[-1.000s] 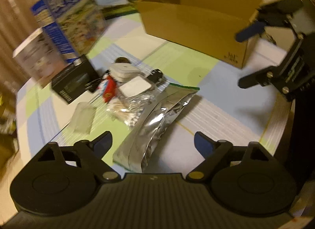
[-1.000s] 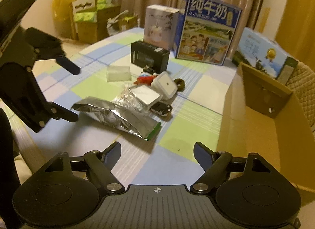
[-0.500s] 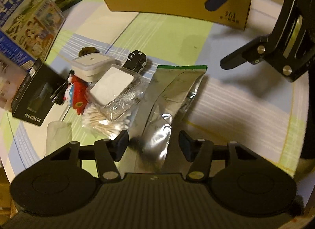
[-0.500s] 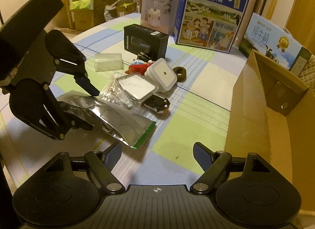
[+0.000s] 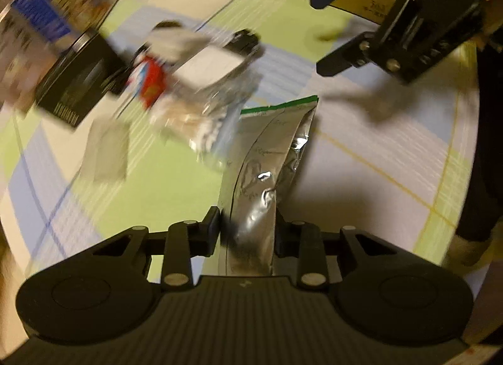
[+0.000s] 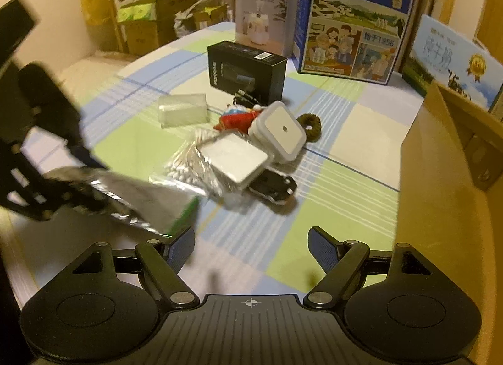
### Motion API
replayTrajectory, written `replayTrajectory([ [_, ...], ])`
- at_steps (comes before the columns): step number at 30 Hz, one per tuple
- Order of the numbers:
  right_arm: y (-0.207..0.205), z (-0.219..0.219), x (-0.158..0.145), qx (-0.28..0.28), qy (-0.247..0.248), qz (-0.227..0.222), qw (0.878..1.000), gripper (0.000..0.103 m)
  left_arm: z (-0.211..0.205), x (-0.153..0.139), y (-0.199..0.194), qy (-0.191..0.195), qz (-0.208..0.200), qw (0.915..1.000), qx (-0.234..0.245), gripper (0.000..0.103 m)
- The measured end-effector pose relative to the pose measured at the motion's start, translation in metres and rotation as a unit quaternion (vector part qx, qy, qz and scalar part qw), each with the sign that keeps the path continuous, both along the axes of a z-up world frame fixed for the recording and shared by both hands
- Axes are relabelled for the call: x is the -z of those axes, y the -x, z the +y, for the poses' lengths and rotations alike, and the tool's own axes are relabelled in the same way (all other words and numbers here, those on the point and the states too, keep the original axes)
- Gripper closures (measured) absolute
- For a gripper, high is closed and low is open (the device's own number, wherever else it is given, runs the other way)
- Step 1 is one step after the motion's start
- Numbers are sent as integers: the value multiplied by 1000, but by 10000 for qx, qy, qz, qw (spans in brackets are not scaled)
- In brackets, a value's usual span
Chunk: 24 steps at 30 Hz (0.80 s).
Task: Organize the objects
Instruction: 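Carry the foil bag with the left gripper while the right gripper carries the white pad to the cardboard box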
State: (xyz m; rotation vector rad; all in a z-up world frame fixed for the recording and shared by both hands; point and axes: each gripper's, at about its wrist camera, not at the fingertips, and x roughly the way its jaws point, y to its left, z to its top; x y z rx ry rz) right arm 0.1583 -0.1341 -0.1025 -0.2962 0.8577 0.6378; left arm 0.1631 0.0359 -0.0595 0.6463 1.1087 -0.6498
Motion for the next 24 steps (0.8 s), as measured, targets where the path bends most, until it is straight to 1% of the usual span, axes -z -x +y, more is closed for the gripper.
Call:
replayTrajectory([
  [4,-14,12,0,274,-340,163,9989,26,35,-19,1,311,50,9975,-630,76],
  [8,-28,25,1,643,-630,289,9955,26,70,-29,-1,517,-35,9905,-1276,76],
  [10,-37,32,4,872,-765,357,9926,26,83,-30,-5,637,-104,9842,-1646,77],
  [12,-46,40,7,1060,-902,503,9890,26,97,-27,-13,867,-79,9739,-2097,78],
  [14,-53,47,12,1181,-952,601,9866,26,106,-23,-20,1053,-42,9638,-2449,78],
  [16,-59,55,17,1297,-907,691,9850,26,107,-18,-21,1108,16,9594,-2592,78],
  [19,-65,65,25,1415,-680,692,9852,26,103,-10,-21,1123,166,9607,-2533,78],
  [21,-66,70,29,1375,-511,655,9870,27,101,-9,-20,1119,179,9624,-2470,74],
  [22,-64,71,29,1339,-460,624,9880,32,100,-10,-20,1097,152,9634,-2442,71],
  [24,-61,70,29,1304,-452,616,9885,38,99,-8,-20,1090,144,9641,-2417,64],
])
